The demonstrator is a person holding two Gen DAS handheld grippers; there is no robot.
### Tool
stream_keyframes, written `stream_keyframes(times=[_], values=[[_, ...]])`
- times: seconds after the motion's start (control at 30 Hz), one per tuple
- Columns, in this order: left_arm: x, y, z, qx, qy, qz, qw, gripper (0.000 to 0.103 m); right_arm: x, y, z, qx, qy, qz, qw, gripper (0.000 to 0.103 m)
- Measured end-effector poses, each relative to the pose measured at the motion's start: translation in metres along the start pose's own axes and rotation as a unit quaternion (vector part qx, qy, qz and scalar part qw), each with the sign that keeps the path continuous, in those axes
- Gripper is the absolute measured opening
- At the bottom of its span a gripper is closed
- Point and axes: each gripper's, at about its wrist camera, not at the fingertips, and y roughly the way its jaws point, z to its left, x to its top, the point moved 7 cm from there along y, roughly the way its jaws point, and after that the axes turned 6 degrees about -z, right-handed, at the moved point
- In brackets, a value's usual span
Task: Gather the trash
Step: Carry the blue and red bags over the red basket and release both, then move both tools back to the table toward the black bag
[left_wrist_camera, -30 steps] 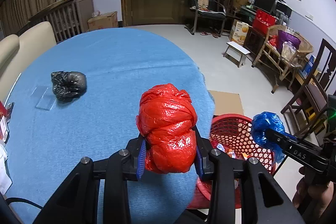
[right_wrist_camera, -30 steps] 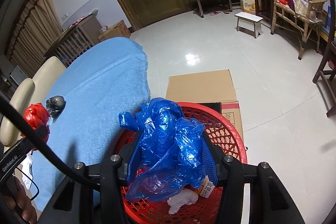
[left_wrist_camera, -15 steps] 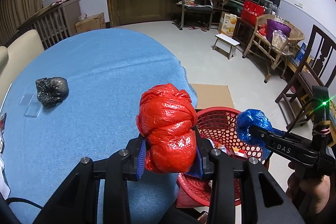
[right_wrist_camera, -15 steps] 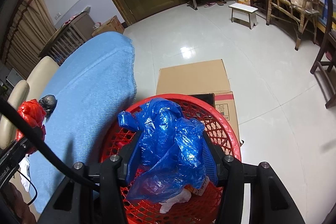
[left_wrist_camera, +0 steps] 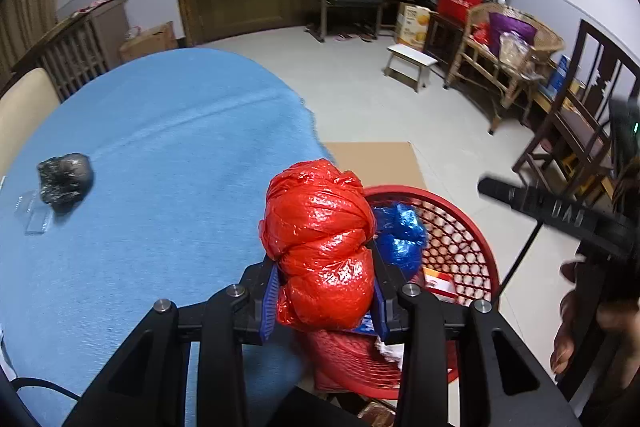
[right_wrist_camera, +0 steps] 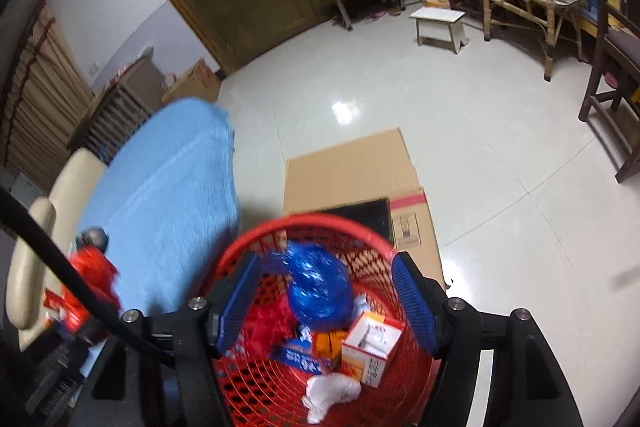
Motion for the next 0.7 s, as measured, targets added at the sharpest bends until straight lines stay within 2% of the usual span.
stream_keyframes(times=[0.3, 0.57, 0.63, 0.67, 0.7], values=[[-0.010, 0.014, -0.035, -0.023, 0.034, 0.026, 0.9988, 0.039, 0.039, -0.029, -0.007, 0.014, 0.031, -0.059, 0.998, 0.072], [-0.021, 0.022, -0.050, -0.056, 0.046, 0.053, 0.9960, 0.041, 0.049, -0.042, -0.013, 0.015, 0.049, -0.077, 0.996, 0.072], [-0.024, 0.024, -0.056, -0.071, 0.048, 0.061, 0.9944, 0.052, 0.050, -0.043, -0.013, 0.015, 0.049, -0.079, 0.996, 0.072], [-0.026, 0.024, -0.058, -0.074, 0.049, 0.064, 0.9940, 0.069, 0.051, -0.043, -0.013, 0.016, 0.049, -0.080, 0.995, 0.072], [-0.026, 0.024, -0.058, -0.069, 0.051, 0.063, 0.9943, 0.079, 0.053, -0.045, -0.011, 0.018, 0.047, -0.084, 0.995, 0.072]])
